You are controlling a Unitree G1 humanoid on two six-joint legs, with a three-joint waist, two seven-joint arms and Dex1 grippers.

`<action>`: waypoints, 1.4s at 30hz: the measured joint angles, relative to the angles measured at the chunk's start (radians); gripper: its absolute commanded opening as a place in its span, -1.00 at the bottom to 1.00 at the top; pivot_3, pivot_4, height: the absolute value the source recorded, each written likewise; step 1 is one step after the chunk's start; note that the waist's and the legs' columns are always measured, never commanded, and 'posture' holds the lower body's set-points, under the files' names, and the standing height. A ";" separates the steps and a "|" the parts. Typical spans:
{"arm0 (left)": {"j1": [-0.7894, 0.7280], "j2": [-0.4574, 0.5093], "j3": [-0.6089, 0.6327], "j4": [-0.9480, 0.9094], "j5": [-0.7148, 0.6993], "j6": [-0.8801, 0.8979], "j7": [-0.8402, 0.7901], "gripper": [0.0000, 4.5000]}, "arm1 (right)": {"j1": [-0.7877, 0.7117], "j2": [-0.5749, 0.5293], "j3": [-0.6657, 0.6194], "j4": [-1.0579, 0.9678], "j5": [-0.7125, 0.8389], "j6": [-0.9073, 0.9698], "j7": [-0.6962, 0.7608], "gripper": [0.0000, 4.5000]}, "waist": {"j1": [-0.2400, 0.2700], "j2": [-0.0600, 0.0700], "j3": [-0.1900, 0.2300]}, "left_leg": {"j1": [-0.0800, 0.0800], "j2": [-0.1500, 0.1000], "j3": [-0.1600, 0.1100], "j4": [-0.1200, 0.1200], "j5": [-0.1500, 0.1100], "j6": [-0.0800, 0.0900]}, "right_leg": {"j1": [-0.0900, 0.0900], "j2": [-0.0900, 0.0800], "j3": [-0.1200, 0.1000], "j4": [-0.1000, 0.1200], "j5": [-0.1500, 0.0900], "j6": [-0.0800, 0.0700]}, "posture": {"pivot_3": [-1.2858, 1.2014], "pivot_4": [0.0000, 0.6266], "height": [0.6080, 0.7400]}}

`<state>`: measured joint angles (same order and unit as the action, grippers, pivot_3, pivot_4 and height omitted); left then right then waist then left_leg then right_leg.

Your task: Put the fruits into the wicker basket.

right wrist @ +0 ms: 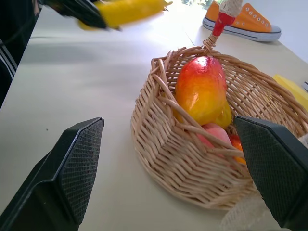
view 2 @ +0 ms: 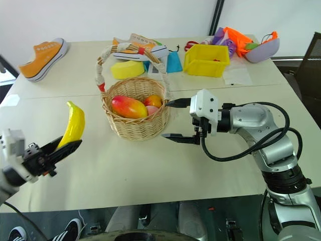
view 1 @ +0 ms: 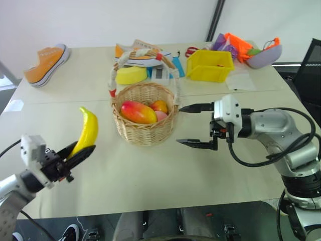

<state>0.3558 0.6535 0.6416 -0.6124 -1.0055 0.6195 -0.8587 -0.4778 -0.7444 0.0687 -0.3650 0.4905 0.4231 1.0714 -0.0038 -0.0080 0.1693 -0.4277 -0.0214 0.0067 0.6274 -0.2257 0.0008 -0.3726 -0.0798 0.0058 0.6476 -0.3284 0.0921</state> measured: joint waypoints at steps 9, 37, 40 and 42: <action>-0.469 -0.084 -0.437 -0.049 0.070 0.119 0.445 -0.44 | -0.019 0.021 -0.006 0.058 -0.018 -0.018 -0.018 1.00 | 0.010 -0.002 -0.001 | 0.001 -0.001 0.003 0.003 0.003 0.005 | 0.005 0.000 0.000 0.002 0.006 0.005 | 0.03 -0.52 1.00; -0.731 -0.296 -0.479 0.072 -0.068 0.307 0.749 0.96 | -0.002 0.040 -0.043 0.044 -0.015 0.034 -0.145 1.00 | 0.013 -0.004 0.000 | 0.000 0.001 0.003 0.005 0.004 0.003 | 0.004 0.001 -0.002 0.004 0.007 0.008 | 0.03 -0.52 1.00; -0.731 -0.287 -0.469 0.050 -0.079 0.306 0.764 0.96 | -0.004 0.042 -0.042 0.046 -0.016 0.029 -0.142 1.00 | 0.014 -0.004 0.001 | 0.000 0.001 0.003 0.005 0.004 0.003 | 0.004 0.001 -0.003 0.004 0.007 0.008 | 0.03 -0.52 1.00; -0.730 -0.264 -0.451 0.034 -0.102 0.293 0.756 0.96 | -0.005 0.042 -0.042 0.050 -0.016 0.028 -0.140 1.00 | 0.014 -0.004 0.001 | 0.000 0.001 0.003 0.005 0.004 0.003 | 0.004 0.001 -0.003 0.004 0.007 0.008 | 0.03 -0.52 1.00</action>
<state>-0.3747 0.3892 0.1905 -0.5786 -1.1073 0.9128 -0.1027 -0.4831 -0.7023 0.0263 -0.3151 0.4745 0.4512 0.9312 0.0099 -0.0121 0.1698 -0.4276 -0.0206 0.0095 0.6321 -0.2214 0.0034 -0.3685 -0.0783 0.0032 0.6516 -0.3215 0.1003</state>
